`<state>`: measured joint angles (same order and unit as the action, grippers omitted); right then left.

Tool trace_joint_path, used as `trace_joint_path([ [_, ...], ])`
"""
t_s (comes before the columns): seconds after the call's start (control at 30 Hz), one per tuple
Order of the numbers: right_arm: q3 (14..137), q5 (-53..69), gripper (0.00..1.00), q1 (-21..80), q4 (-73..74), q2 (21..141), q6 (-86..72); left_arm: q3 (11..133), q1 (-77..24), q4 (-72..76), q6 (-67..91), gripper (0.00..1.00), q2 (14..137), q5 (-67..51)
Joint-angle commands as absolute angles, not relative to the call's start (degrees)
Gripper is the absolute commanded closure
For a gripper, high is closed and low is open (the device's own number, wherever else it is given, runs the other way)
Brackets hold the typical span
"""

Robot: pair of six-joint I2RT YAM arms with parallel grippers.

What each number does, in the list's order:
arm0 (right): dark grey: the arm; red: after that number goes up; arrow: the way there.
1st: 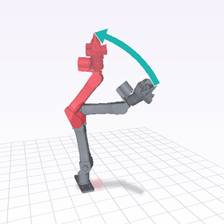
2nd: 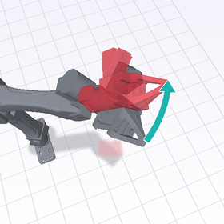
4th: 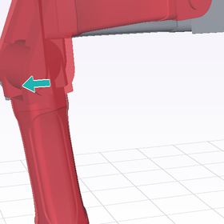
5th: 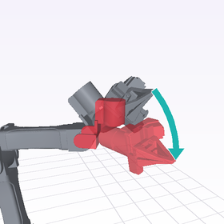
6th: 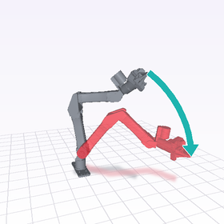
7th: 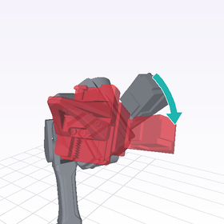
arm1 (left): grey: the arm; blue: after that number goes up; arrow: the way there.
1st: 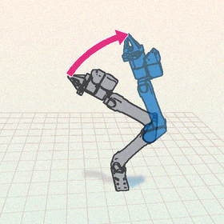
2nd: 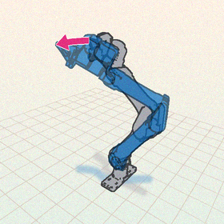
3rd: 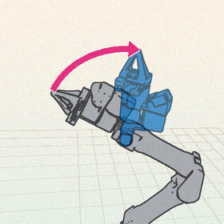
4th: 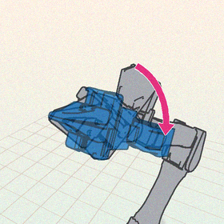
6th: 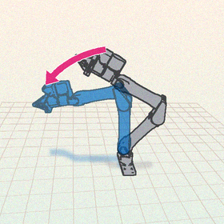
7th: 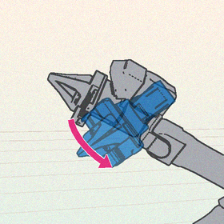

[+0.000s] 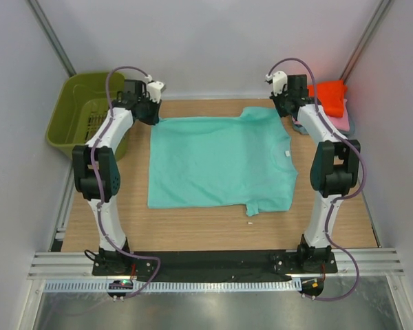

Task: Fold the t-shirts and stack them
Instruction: Fold the tshirt

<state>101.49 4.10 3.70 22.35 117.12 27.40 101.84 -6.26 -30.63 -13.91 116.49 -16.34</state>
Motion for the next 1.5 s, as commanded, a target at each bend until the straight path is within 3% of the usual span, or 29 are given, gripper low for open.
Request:
trace_joint_path([
  [0.0, 98.45, 5.1, 0.99, 4.04, 20.57, 109.69, 26.89, 99.42, -6.15, -30.15, -13.89, 1.0, 109.52, -17.4],
  [0.6, 80.78, 7.47, 0.99, 4.92, 22.32, 95.28, 25.49, 85.35, -6.42, -32.08, -13.89, 1.0, 100.81, -18.11],
  [1.47, 66.8, 8.61, 0.99, 8.17, 24.7, 90.53, 25.75, 77.43, -6.42, -34.63, -15.03, 1.0, 103.97, -17.84],
])
